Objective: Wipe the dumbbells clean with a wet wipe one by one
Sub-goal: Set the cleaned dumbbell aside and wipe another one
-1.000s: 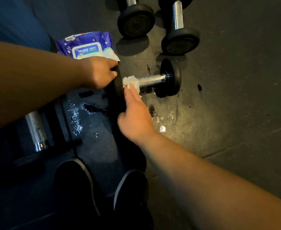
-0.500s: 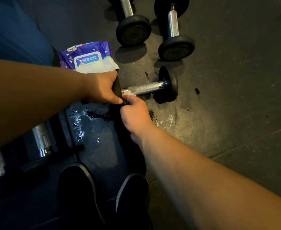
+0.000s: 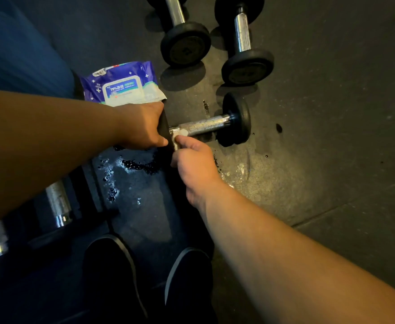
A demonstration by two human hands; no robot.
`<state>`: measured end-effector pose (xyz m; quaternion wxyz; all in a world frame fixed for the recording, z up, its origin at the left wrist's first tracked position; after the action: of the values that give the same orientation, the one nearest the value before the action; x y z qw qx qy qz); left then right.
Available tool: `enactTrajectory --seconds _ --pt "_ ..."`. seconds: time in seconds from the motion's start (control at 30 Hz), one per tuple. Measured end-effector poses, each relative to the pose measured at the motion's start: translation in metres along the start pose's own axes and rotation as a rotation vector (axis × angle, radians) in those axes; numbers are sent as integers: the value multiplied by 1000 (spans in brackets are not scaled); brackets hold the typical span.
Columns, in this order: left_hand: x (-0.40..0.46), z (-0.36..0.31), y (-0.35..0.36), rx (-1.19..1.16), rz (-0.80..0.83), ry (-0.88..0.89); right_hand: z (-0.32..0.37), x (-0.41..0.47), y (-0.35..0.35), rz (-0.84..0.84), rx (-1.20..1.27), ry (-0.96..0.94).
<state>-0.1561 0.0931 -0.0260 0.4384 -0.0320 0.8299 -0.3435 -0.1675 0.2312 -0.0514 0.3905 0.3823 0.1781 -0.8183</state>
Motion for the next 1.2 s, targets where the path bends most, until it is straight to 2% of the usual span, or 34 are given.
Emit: enactTrajectory --seconds 0.17,0.33,0.43,0.57,0.77,0.9,1.0,1.07,1.2 --pt "-9 1 3 -1 -44 28 15 -1 4 -113 -273 -151" --pt "-18 -7 7 33 -42 15 36 -19 7 -44 -941 -261" --pt "-23 -13 8 78 -15 11 43 -22 3 -76 -1281 -351" --pt "-21 -15 5 138 -2 -6 43 -12 -25 -127 -1527 -325" --pt "-4 -11 -10 303 -96 -22 50 9 -24 -172 -1856 -456" --pt "3 -6 -10 311 -77 71 57 14 -22 -222 -1920 -531" --pt "3 -9 -10 303 -145 121 61 13 -23 -173 -1897 -518" --pt "3 -11 -10 266 -170 114 59 14 -23 -140 -1893 -509" --pt "3 -13 -6 226 -117 56 60 13 -23 -82 -1859 -483"
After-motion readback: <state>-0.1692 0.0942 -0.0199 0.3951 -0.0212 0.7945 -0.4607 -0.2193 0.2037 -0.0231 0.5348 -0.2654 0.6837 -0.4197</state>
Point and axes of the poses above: each hand's wrist, its own x-axis towards the middle knuckle, its own y-axis out of the palm, z = x × y, the point moved 10 cm from there along x, towards the middle knuckle, and after that the axes turned 14 degrees about -x, right-handed, at the moved point
